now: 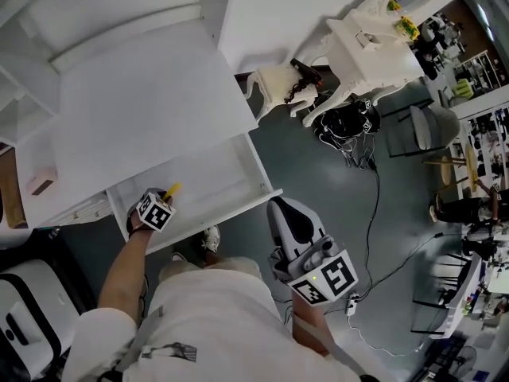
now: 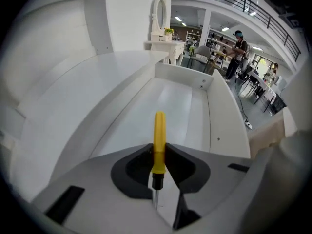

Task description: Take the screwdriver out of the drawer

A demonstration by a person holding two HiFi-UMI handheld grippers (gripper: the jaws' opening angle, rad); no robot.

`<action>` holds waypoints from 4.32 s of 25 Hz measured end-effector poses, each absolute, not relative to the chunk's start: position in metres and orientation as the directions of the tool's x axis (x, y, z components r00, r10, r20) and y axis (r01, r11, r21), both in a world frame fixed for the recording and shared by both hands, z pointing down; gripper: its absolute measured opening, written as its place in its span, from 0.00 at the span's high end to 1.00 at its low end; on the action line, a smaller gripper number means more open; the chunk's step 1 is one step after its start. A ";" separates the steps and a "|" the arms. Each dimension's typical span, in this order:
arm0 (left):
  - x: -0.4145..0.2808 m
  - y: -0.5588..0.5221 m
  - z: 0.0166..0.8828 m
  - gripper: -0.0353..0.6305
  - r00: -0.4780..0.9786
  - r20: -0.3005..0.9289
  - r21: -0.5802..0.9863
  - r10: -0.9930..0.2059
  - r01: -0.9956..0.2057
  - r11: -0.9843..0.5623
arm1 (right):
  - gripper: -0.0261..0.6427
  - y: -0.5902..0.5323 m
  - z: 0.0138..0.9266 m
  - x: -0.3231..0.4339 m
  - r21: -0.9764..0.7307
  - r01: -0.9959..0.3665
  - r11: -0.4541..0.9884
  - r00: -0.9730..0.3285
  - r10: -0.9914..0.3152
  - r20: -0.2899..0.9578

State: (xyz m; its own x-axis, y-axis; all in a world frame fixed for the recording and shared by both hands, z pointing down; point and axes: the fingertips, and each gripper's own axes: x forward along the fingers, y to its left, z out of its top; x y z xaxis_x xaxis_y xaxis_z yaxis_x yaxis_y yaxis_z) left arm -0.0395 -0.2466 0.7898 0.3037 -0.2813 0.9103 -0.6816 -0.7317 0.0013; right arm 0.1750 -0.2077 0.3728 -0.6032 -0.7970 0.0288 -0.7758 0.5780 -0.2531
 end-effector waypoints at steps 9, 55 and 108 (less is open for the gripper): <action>-0.079 -0.241 0.701 0.83 0.358 0.778 -0.010 -0.517 -0.815 -0.580 | 0.95 -0.197 0.364 0.116 -0.249 -0.673 0.696 -0.719 -0.695 0.002; -0.268 -0.142 0.267 0.83 0.092 -0.147 -0.061 -0.985 -0.995 -0.084 | 0.95 -0.236 0.317 -0.013 -0.164 -0.525 0.835 -0.840 -0.539 -0.058; -0.358 -0.004 0.262 0.83 -0.031 -0.315 0.079 -0.949 -0.997 0.007 | 0.95 -0.148 0.310 0.007 -0.035 -0.747 0.664 -0.664 -0.748 -0.014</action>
State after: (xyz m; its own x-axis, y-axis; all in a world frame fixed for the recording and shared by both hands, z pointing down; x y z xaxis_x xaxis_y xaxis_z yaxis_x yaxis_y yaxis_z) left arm -0.3579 -0.0042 0.2622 -0.0313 -0.9486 -0.3150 -0.9969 0.0068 0.0786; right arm 0.0067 -0.1478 0.3105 -0.6641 -0.7475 -0.0145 -0.7468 0.6641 -0.0346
